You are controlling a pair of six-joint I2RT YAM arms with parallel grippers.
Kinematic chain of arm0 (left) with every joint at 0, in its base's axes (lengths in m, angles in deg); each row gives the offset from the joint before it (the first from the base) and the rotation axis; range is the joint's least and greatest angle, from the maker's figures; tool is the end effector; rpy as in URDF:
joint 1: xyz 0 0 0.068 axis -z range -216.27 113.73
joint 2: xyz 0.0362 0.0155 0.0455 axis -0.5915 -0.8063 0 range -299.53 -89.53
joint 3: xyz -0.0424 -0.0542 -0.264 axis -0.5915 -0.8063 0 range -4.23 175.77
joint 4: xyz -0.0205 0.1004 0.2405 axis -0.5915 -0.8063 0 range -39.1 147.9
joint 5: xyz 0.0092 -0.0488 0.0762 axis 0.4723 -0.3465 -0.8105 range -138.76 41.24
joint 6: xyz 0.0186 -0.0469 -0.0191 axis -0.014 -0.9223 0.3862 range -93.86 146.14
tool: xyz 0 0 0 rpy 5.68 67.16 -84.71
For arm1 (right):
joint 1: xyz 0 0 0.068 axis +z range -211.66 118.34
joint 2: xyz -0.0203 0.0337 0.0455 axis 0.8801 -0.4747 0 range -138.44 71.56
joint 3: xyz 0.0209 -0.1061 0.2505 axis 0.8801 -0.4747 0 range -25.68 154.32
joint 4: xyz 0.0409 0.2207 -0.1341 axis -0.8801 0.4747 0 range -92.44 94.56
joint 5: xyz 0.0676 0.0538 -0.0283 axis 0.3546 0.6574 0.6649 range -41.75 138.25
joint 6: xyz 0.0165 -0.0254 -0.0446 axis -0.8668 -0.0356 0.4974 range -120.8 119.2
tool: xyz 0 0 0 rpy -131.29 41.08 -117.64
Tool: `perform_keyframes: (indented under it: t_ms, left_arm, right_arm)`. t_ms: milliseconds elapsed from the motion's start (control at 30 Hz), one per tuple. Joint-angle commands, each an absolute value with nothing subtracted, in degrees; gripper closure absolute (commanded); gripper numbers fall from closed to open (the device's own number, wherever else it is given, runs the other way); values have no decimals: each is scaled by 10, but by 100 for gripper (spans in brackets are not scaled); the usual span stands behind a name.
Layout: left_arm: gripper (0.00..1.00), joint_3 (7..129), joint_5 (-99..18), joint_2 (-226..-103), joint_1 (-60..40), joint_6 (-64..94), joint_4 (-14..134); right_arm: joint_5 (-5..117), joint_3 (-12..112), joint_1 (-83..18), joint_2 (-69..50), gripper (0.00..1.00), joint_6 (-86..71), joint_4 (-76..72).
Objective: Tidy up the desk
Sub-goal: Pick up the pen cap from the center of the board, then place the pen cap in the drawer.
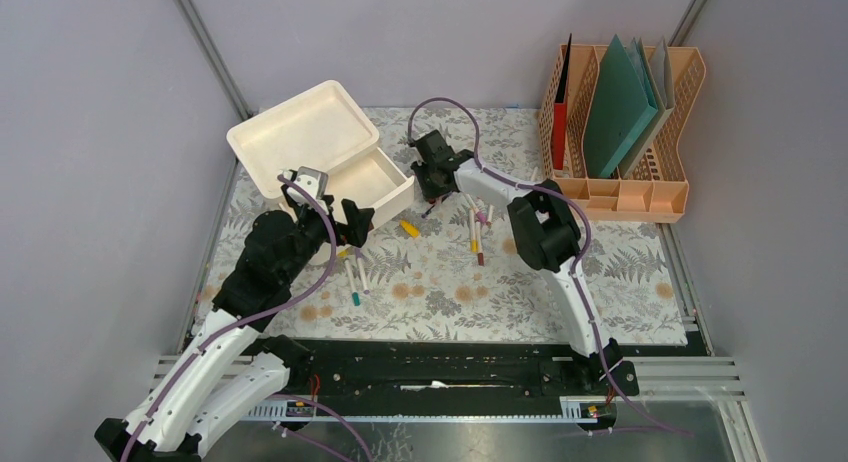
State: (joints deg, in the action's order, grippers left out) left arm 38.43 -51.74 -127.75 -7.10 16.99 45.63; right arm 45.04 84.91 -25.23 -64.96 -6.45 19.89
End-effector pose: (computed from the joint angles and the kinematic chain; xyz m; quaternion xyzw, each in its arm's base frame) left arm 0.1413 -0.0767 0.3406 0.1141 0.7450 -0.1970 0.6270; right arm 0.4286 0.3137 0.1603 -0.2382 0.9032 0.1035 0.3417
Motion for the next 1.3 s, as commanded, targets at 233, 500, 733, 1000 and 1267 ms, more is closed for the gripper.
perform_keyframes:
  t_ms: [233, 500, 733, 1000, 1267]
  left_arm:
    - [1, 393, -509, -1265, -78, 168, 485]
    - [1, 392, -512, -1260, -82, 168, 485]
    - [1, 392, -513, -1257, -87, 167, 485]
    - [1, 389, -520, -1250, -94, 168, 488]
    - [1, 389, -516, -1251, -101, 167, 488]
  right_arm:
    - [520, 750, -246, -444, 100, 13, 187]
    - [635, 685, -246, -296, 100, 156, 198]
    - [809, 757, -247, -282, 100, 184, 253]
    - [886, 895, -228, -376, 99, 114, 274]
    - [809, 1010, -193, -466, 90, 89, 309]
